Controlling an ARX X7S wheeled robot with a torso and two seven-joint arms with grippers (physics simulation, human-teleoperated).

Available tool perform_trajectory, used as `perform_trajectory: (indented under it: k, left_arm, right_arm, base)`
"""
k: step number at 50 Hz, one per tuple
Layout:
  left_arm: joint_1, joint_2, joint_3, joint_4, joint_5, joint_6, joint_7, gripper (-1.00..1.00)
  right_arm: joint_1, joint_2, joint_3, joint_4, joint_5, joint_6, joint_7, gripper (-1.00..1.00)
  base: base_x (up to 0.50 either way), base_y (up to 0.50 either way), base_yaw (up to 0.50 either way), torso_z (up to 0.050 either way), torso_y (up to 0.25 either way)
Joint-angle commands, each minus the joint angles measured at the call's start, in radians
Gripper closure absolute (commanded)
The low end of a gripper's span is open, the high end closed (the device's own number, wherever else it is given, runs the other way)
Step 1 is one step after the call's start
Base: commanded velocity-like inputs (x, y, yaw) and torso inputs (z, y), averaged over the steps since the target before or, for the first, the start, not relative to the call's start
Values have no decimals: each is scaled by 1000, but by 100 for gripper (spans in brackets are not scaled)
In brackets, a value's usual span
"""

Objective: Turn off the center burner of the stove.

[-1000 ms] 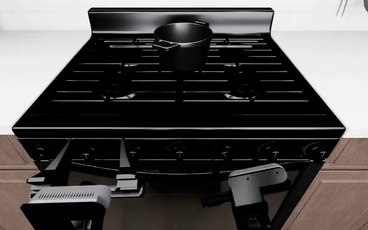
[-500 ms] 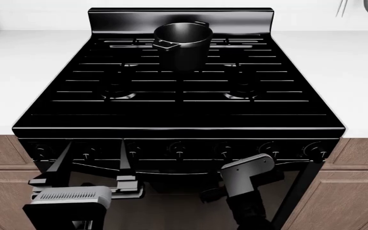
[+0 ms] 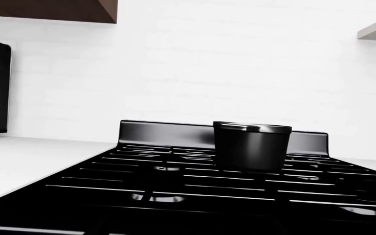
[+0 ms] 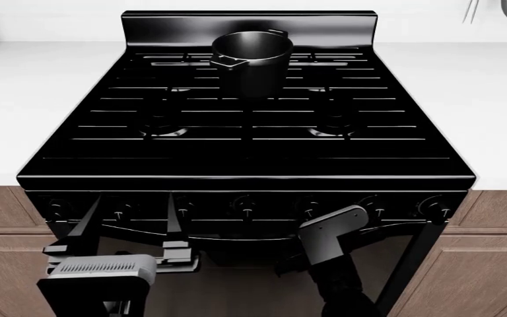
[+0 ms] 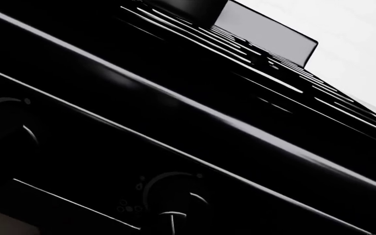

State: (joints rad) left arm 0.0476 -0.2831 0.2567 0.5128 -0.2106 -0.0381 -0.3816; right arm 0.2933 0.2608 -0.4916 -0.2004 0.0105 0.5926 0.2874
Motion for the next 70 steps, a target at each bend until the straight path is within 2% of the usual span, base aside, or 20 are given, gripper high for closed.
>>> perform_trajectory:
  k: [1,24,60,70]
  left_arm:
    - [3,-7,2,2,-4,3,-5,-100]
    - [2,-13,9,3,-7,8,-14,-100]
    - [-18,-16,24,-14,-10,10,-25,-100]
    - [-21,-16,29,-20,-10,14,-28,-100]
  right_arm:
    - [1,2,-2,6,3,2,4,100]
    - [3,8,0,-2,17,-9,5,100]
    - [-59,-82,236,-17,273,-188,21,100]
    - [-76,-137,338,-9,423,-222,15,100]
  base:
    - [0,0,0,0,0]
    - [0,0,0,0,0]
    - [-2,-1,-2,0,2]
    - [-2,-1,-3,2,3]
